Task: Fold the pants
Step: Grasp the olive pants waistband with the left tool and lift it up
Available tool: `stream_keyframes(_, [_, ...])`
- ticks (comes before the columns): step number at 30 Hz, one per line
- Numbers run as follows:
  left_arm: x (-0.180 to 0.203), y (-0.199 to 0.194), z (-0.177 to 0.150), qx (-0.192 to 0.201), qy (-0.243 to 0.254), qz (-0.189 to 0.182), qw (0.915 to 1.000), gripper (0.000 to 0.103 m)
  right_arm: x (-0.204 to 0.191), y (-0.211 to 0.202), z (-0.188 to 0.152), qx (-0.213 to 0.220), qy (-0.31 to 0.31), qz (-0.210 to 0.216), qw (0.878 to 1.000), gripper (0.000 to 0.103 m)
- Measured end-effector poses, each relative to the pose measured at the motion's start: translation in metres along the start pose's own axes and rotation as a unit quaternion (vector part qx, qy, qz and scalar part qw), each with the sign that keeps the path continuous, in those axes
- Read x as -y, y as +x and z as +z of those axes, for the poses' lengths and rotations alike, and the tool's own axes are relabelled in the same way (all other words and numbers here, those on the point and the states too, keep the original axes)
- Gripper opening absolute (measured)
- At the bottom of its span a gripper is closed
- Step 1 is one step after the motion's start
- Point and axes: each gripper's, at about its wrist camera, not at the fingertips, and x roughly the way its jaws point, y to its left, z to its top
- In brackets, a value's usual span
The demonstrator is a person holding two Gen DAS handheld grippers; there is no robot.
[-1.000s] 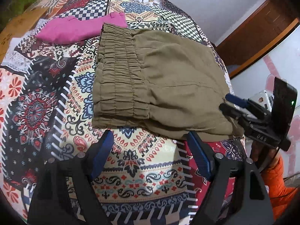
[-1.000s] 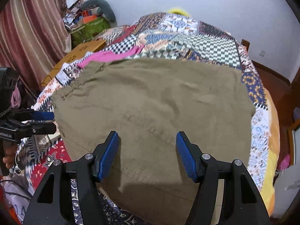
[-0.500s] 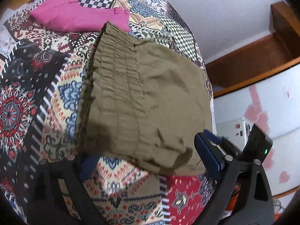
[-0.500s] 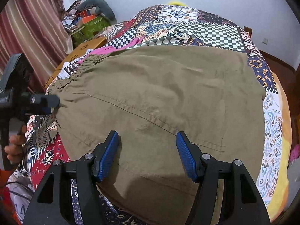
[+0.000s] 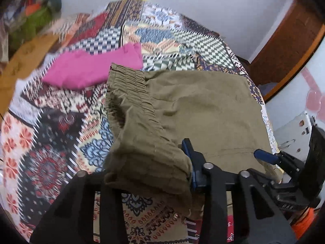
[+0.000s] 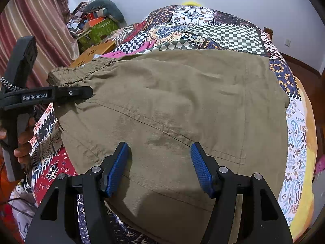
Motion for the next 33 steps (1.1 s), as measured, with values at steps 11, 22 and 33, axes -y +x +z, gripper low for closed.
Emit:
stream_keyframes(11, [-0.001,-0.059,-0.003,0.097,0.057,0.084,0.9902,0.034,-0.027,-0.012,0.033,0.030,-0.007,0.027,0.999,0.060])
stream_keyframes(22, [-0.001,-0.097,-0.018,0.136,0.096,0.127,0.9778,0.033,-0.082,0.021,0.021,-0.029,-0.090,0.054,0.994,0.060])
stream_keyframes(33, [0.057,-0.113,-0.009,0.162,0.158,0.082,0.9704,0.029,-0.064,-0.007,0.009,-0.008,-0.056,0.064,0.996,0.060])
